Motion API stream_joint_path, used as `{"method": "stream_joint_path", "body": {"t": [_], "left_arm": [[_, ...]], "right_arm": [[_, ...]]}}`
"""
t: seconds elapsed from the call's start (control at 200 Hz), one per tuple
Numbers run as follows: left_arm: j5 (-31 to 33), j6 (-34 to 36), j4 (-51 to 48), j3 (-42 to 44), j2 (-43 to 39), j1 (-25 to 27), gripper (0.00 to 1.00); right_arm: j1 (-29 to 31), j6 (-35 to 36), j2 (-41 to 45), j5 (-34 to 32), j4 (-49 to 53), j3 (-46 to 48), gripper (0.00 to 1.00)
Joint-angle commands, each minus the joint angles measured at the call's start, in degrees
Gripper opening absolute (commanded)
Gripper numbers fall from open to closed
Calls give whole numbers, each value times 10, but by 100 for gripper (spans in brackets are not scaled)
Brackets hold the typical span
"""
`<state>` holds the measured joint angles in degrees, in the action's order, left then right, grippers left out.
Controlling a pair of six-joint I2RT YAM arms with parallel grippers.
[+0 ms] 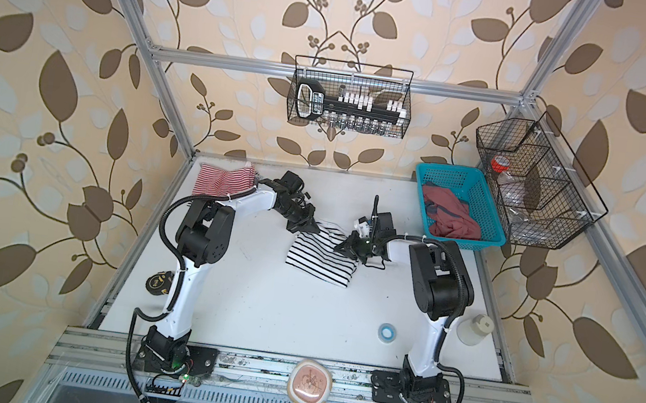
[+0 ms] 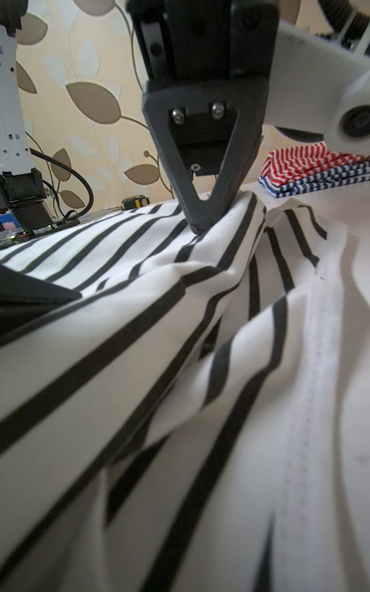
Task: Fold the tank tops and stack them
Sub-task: 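Hold the tank top edge with both grippers and drag it toward the red stack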
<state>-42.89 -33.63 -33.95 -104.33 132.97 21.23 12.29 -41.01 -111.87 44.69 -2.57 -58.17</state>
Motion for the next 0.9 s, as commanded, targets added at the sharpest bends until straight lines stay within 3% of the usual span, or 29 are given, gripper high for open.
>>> {"method": "stream_joint_path", "body": {"t": [0.0, 0.34, 0.59, 0.895], "left_arm": [[-28, 5, 15, -42, 15, -19, 0], [-36, 4, 22, -52, 52, -43, 0], [-5, 14, -12, -98, -1, -47, 0], [28, 30, -6, 51, -138, -22, 0]], "right_arm": [[-16, -19, -22, 24, -40, -17, 1], [-41, -60, -71, 46, -101, -17, 3], [-29, -55, 13, 45, -86, -24, 12], [19, -37, 112, 32, -62, 40, 24]]}}
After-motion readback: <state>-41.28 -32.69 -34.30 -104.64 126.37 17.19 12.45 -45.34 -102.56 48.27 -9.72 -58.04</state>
